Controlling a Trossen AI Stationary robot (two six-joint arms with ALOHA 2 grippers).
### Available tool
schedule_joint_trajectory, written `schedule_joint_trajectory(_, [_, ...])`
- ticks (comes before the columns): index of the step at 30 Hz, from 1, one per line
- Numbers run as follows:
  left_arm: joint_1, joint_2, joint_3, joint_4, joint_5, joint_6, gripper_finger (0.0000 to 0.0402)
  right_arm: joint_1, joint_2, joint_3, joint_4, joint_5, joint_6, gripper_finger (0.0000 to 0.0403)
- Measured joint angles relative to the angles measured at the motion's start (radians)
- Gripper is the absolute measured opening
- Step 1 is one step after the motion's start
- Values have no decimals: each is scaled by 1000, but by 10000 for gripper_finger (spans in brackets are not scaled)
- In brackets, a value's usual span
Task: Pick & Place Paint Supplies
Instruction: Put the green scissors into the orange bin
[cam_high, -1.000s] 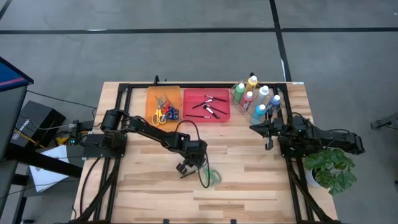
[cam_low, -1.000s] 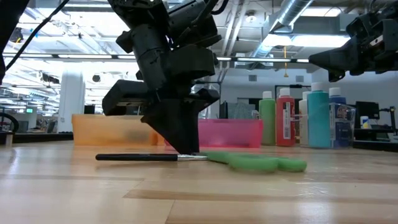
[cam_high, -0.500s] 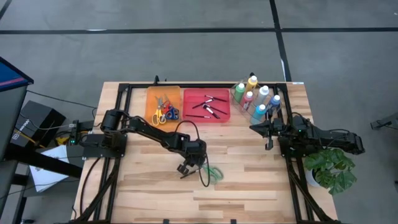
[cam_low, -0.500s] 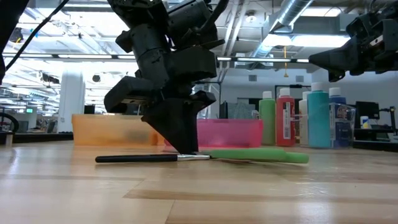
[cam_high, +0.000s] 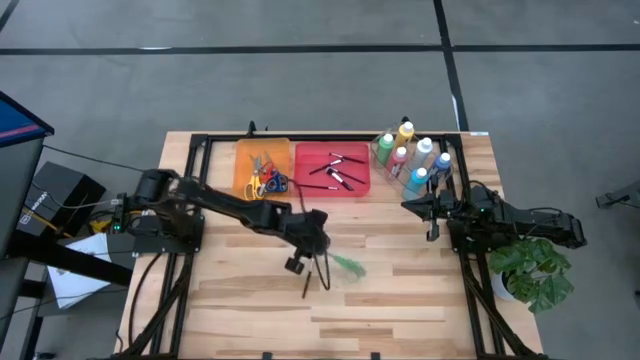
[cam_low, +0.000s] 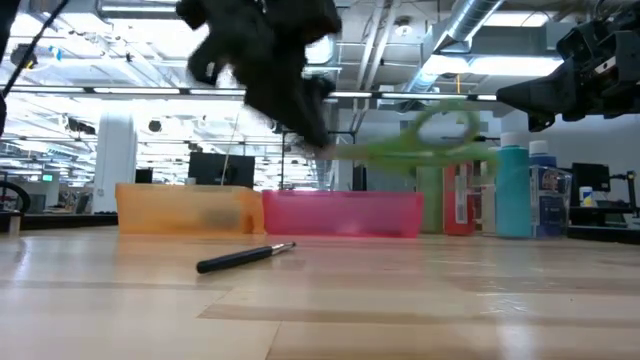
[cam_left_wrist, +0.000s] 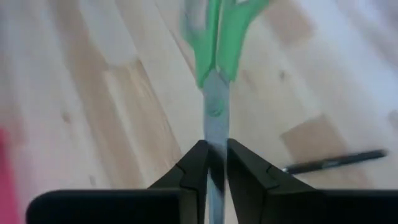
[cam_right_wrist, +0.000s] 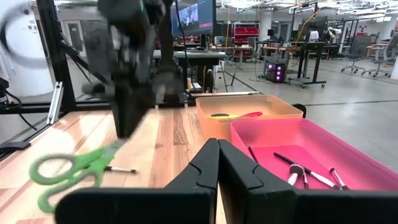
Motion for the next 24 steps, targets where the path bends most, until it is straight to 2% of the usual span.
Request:
schedule_joint_trajectory(8, [1, -232, 2, 21, 7, -112, 24, 0, 0, 0, 0, 0, 0, 0])
schedule_joint_trajectory(14, [0, -360, 3, 13, 8, -133, 1, 0, 0, 0, 0, 0, 0, 0])
schedule_joint_trajectory(20, [1, -365, 3, 69, -34, -133, 8, 0, 0, 0, 0, 0, 0, 0])
schedule_joint_trajectory(24, [2, -292, 3, 143, -54, -129, 18, 0, 0, 0, 0, 0, 0, 0])
